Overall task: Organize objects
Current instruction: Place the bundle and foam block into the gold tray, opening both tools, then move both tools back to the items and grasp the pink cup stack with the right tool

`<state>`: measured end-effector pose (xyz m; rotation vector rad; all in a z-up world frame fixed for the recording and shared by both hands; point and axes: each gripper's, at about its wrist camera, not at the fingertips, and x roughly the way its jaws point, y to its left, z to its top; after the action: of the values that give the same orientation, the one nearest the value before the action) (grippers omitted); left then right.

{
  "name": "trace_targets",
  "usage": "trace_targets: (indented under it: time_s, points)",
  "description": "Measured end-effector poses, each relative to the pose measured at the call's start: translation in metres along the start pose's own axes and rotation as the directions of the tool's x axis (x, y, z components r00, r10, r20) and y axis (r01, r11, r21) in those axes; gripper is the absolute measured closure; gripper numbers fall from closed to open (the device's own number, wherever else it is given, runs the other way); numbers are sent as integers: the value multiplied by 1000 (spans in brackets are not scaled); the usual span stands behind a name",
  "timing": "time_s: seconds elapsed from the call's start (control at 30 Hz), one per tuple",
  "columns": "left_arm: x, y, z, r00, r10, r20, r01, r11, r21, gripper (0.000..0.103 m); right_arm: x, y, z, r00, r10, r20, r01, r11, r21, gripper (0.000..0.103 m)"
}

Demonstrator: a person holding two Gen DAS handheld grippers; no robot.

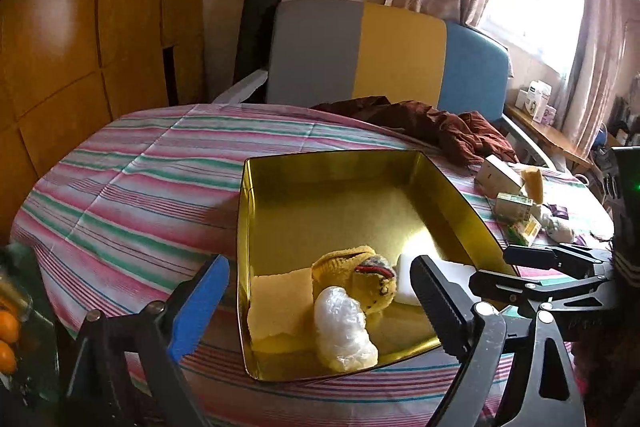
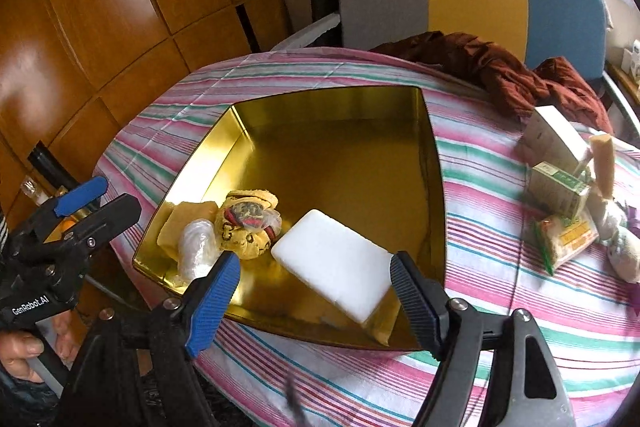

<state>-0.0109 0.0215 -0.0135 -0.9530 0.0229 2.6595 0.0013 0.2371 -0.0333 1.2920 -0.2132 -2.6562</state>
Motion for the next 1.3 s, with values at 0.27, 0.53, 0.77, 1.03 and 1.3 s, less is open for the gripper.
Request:
trace_targets:
  time_s: [0.27,0.53,0.77,1.03,1.3]
  points:
    - [-5,-13,1,1000,10,12,-11,999,46,10,-7,-5,-6,1000,-26,17,26,999,22,24]
    - [-5,-24,-3,1000,6,-3,-5,997,76,10,-13,-13,-8,997,-68,28,67,997,39,24]
    - [-6,-40,-4,999,30,9,-31,989,143,10,-20,-30,-8,993,-113,32,111,991,70,24]
    - [-7,-57,-2,999,43,33,-49,975,216,8,-33,-66,-12,984,-177,30,172,977,126,24]
    - [-3,-76,2,999,32,38,-41,963,265,8,-54,-118,-15,967,-253,26,241,943,229,24]
